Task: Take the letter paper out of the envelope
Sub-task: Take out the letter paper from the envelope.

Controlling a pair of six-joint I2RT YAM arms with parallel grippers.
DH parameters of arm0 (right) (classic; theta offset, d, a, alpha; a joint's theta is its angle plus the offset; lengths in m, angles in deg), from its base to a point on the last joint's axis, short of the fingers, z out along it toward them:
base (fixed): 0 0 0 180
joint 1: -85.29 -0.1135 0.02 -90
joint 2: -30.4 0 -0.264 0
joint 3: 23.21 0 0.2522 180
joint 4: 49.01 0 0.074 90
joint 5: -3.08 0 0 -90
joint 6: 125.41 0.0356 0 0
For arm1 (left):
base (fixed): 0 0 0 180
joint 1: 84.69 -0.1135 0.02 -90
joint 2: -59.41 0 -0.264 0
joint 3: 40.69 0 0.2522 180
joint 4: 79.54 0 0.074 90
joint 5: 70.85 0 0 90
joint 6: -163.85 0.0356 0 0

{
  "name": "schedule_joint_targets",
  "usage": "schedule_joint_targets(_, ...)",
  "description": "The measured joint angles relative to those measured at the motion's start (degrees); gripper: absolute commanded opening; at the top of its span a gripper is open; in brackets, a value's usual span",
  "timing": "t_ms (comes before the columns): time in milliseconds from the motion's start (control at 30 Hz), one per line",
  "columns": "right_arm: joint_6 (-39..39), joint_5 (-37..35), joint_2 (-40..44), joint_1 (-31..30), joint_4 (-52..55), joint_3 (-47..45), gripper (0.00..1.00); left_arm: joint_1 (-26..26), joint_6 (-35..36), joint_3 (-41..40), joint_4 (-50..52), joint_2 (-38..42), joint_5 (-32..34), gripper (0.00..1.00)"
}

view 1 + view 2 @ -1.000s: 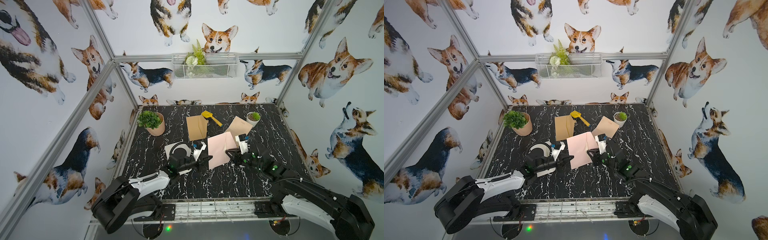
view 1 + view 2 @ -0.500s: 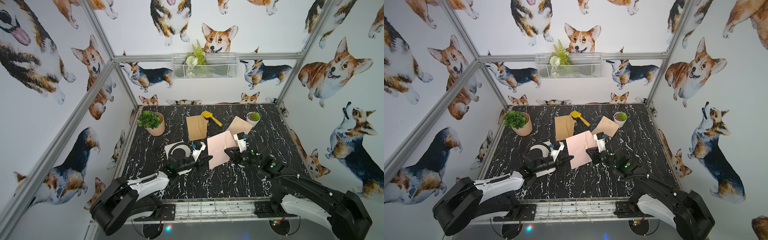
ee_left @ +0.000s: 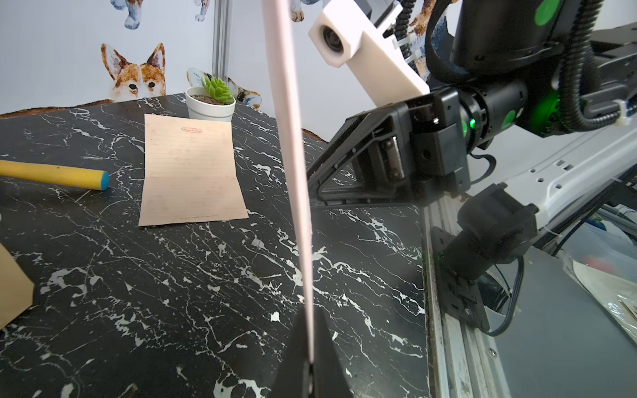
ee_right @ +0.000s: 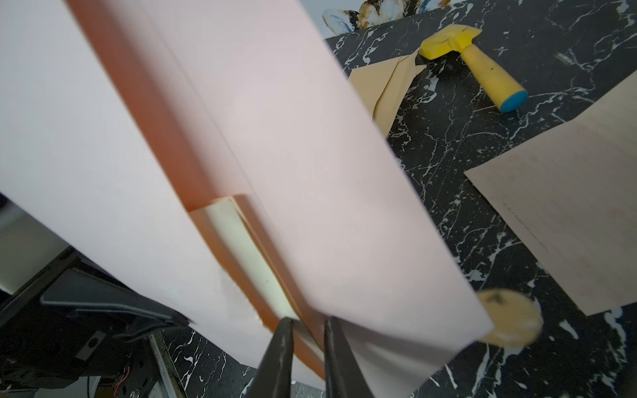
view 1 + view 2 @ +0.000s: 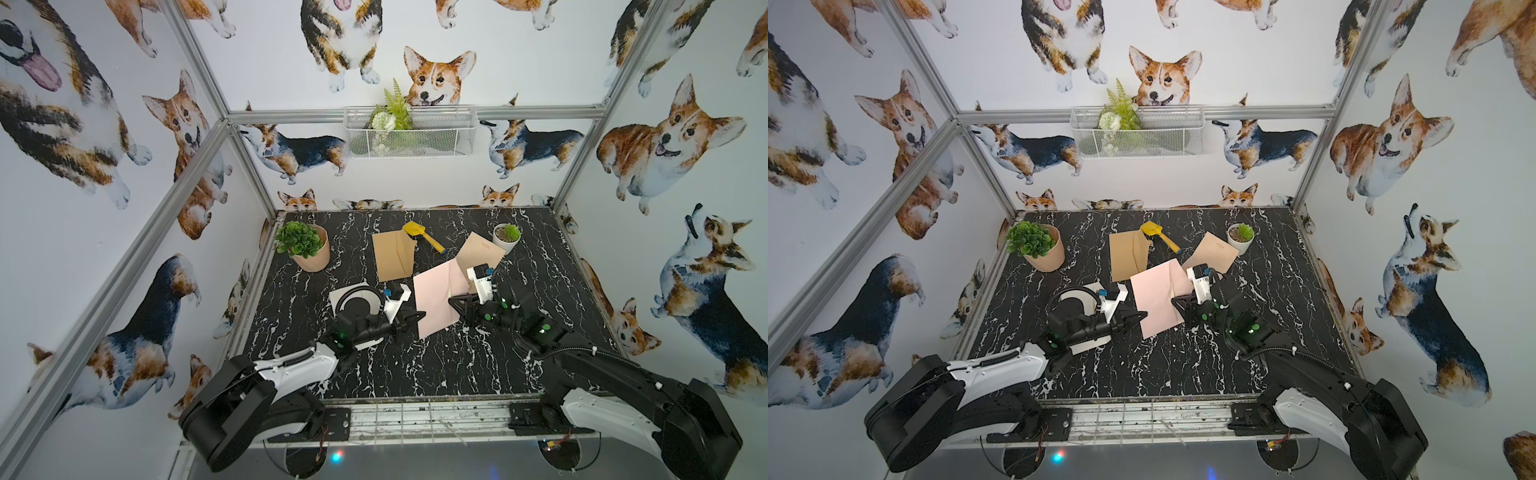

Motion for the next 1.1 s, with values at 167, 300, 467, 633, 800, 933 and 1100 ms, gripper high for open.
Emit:
schedule_joint_targets(167,0.0,0.0,-0.2,0.1,0.0,0.0,0.33,0.0,0.0,0.0,-0.4,-0.1,-0.5,0.00)
schedule_joint_targets(300,0.0,0.5,-0.3,0.3,-0.1,0.0,0.33,0.0,0.0,0.0,-0.5,-0.2,-0.9,0.00)
schedule_joint_targets(467,0.0,2.5,-0.4,1.0,-1.8,-0.3,0.33,0.0,-0.1,-0.1,-0.9,-0.3,-0.9,0.00)
schedule_joint_targets(633,0.6,7.5,-0.6,3.9,-6.1,-1.8,0.33,0.0,-0.2,-0.2,-1.3,-0.4,-0.9,0.00)
schedule_joint_targets(800,3.4,13.1,-2.0,6.9,-10.7,-3.1,0.33,0.0,-0.2,-0.3,-2.1,-0.7,-1.0,0.00)
schedule_joint_targets(933,3.9,15.3,-3.3,7.5,-13.2,-3.3,0.33,0.0,-0.3,-0.3,-2.5,-0.9,-1.2,0.00)
schedule_joint_targets(1100,4.9,17.2,-5.0,7.6,-15.6,-3.5,0.33,0.0,-0.4,-0.3,-2.6,-1.0,-1.3,0.00)
